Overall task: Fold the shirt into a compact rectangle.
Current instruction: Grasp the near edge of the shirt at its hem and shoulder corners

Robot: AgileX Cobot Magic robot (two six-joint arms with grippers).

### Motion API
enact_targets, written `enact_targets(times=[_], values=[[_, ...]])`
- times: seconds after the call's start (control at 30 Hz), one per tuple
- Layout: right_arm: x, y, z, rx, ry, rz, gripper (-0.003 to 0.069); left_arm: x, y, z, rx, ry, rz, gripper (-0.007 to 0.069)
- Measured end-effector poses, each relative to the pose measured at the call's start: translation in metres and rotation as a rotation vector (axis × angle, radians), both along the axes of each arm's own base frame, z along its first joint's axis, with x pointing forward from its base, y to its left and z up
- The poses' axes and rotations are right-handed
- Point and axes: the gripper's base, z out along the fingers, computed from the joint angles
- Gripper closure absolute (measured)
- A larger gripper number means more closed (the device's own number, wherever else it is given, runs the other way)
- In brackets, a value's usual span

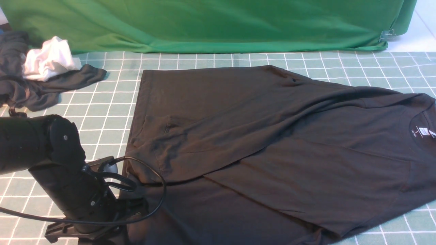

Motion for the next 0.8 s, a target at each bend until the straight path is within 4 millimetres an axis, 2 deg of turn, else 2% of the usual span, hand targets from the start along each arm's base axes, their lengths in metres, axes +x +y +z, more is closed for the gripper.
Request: enact_targets(times=[0.17, 0.3, 0.4, 0.5, 0.63, 0.67, 0.8], values=[[-0.001, 0.001, -0.006, -0.005, 0.07, 0.015, 0.0422, -0.001, 0.002, 0.005, 0.01, -0.009, -0.04, 0.0577], [0.002, 0.012, -0.029, -0.01, 0.323, 0.139, 0.042, -0.003, 0.005, 0.025, 0.03, -0.043, -0.073, 0.0589], [0.009, 0.023, -0.04, -0.03, 0.378, 0.224, 0.0416, -0.006, 0.005, 0.033, 0.032, -0.067, -0.073, 0.0589], [0.017, 0.047, -0.062, -0.111, 0.443, 0.356, 0.0375, -0.009, 0.006, 0.04, 0.032, -0.099, -0.075, 0.0589], [0.021, 0.082, -0.102, -0.333, 0.528, 0.519, 0.0285, -0.009, 0.007, 0.042, 0.039, -0.112, -0.081, 0.0589], [0.021, 0.083, -0.103, -0.345, 0.529, 0.525, 0.0281, -0.009, 0.007, 0.042, 0.04, -0.112, -0.082, 0.0589], [0.025, 0.106, -0.134, -0.554, 0.561, 0.596, 0.0239, -0.009, 0.008, 0.042, 0.05, -0.116, -0.091, 0.0589]])
